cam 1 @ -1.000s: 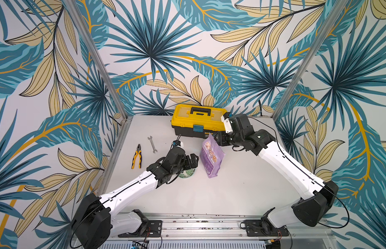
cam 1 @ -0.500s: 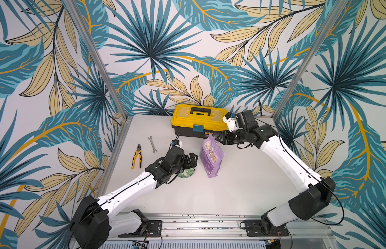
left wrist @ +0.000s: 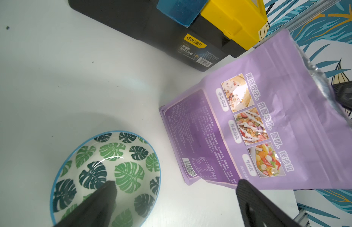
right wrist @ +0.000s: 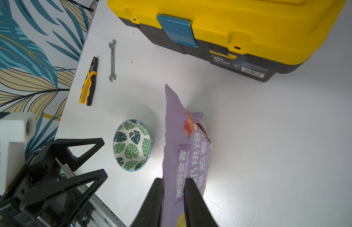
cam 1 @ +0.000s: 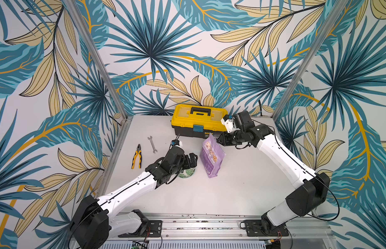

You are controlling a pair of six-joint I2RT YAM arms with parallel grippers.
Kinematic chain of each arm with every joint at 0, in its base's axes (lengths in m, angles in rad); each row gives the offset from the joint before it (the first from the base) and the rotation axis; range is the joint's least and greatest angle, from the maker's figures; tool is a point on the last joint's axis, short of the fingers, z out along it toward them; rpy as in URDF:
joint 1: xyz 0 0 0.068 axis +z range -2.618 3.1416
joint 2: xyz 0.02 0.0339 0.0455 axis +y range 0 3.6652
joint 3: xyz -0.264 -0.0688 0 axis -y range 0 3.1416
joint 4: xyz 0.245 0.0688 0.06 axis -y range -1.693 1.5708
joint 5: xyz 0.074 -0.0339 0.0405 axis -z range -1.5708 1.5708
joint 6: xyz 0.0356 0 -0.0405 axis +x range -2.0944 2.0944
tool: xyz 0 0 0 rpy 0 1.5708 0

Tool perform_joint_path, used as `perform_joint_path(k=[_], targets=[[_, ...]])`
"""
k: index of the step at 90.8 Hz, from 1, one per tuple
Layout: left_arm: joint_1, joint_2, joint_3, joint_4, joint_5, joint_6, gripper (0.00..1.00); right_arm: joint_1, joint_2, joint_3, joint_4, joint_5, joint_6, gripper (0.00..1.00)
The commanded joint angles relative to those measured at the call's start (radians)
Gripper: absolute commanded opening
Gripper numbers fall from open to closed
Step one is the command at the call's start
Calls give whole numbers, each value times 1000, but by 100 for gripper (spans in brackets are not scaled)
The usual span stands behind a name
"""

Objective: Pour the oats into the breakfast bowl
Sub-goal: Open the oats bag at the center of the board.

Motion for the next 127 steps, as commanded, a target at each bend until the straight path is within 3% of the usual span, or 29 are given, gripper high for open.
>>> perform_joint_path(k=[1, 25, 38, 58, 78, 89, 104, 127], targets=[[-2, -25, 19, -15, -16, 15, 100, 1, 15, -3, -37, -8, -16, 24], [-2, -27, 20, -15, -16, 11, 100, 3, 14, -27, -42, -34, -24, 16], [-2, -26, 21, -9, -9, 4, 100, 4, 3, -44, -27, -68, -22, 0], [-2, -42, 22, 49, 56, -74, 100, 2, -46, -98, 72, -214, 28, 0], [-2, -97, -2, 165, 103, -202, 99, -10, -110, -266, 312, -452, 177, 0], [-2, -112, -11, 191, 103, -222, 97, -17, -129, -293, 330, -419, 194, 11], [-2, -88, -13, 210, 115, -230, 93, -22, -131, -290, 318, -384, 193, 19], [-2, -29, -10, 238, 141, -236, 88, -22, -124, -269, 294, -346, 186, 20]])
